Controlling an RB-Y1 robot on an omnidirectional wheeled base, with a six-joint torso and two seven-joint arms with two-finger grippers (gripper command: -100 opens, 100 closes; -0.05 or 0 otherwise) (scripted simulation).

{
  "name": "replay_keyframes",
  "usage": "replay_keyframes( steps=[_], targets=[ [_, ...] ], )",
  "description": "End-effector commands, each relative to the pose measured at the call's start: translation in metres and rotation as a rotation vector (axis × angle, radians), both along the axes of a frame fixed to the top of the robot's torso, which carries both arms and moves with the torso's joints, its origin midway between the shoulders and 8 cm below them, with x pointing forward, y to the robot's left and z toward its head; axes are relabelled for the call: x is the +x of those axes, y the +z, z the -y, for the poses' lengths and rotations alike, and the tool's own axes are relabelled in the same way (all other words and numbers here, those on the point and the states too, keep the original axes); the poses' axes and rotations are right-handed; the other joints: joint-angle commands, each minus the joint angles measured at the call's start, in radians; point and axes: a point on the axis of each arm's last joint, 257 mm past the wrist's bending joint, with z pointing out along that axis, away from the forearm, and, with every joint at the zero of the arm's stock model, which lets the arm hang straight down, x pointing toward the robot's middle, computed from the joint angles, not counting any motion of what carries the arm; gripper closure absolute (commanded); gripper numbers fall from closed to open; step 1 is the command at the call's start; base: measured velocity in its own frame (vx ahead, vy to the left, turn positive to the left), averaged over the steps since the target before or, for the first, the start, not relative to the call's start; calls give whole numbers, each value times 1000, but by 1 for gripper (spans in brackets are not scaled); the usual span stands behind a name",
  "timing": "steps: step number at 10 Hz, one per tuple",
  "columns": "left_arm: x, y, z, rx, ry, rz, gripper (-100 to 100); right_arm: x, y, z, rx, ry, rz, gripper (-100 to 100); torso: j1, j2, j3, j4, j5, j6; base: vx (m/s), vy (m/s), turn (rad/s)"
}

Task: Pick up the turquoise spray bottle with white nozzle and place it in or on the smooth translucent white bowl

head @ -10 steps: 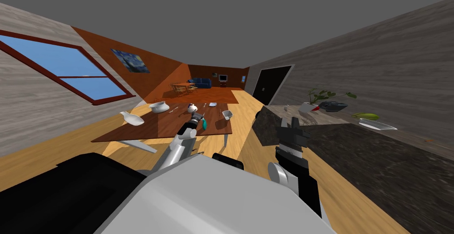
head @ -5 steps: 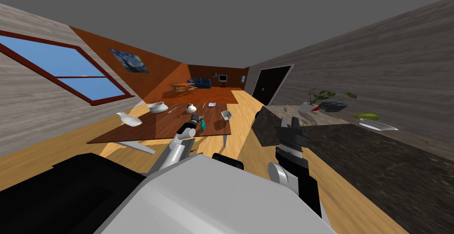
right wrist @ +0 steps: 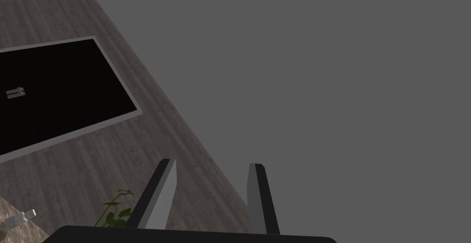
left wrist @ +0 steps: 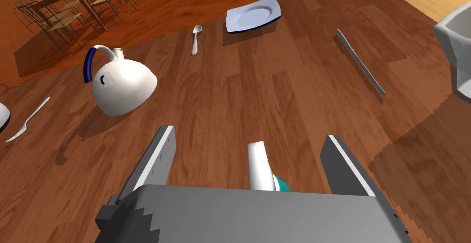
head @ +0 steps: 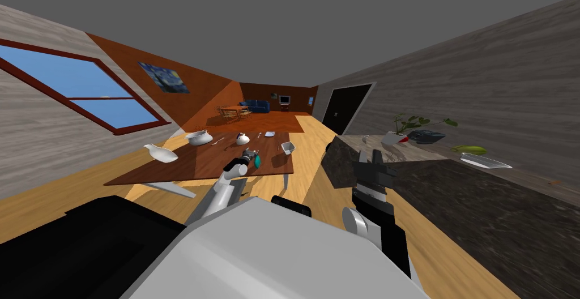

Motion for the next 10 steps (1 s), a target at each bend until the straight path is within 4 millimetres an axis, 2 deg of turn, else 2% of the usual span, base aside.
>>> replay_keyframes(
  steps=[1,2,3,5,6,8,10],
  targets=[
    [-3,-10,-1,-33,5,-26,-100,0,0,0,0,0,0,0,0,0,0,0,0,0,31,-23,4],
    [-9,-23,-6,-82,22,-54,-100,0,0,0,0,0,0,0,0,1,0,0,0,0,31,-29,3],
    [-9,-25,-6,-85,20,-60,-100,0,0,0,0,0,0,0,0,1,1,0,0,0,29,-19,6],
    [-22,-48,-15,-172,50,-115,-100,0,0,0,0,0,0,0,1,1,0,0,0,0,42,-23,8],
    [-22,-51,-14,-177,47,-124,-100,0,0,0,0,0,0,0,1,0,0,0,0,0,40,-24,15],
    [-36,-70,-21,-250,75,-172,-100,0,0,0,0,0,0,0,3,-2,-2,-2,3,1,44,-28,1],
    [-43,-81,-23,-288,83,-205,-100,0,0,0,0,0,0,0,7,-5,-5,-5,7,1,35,-21,15]
  ],
)
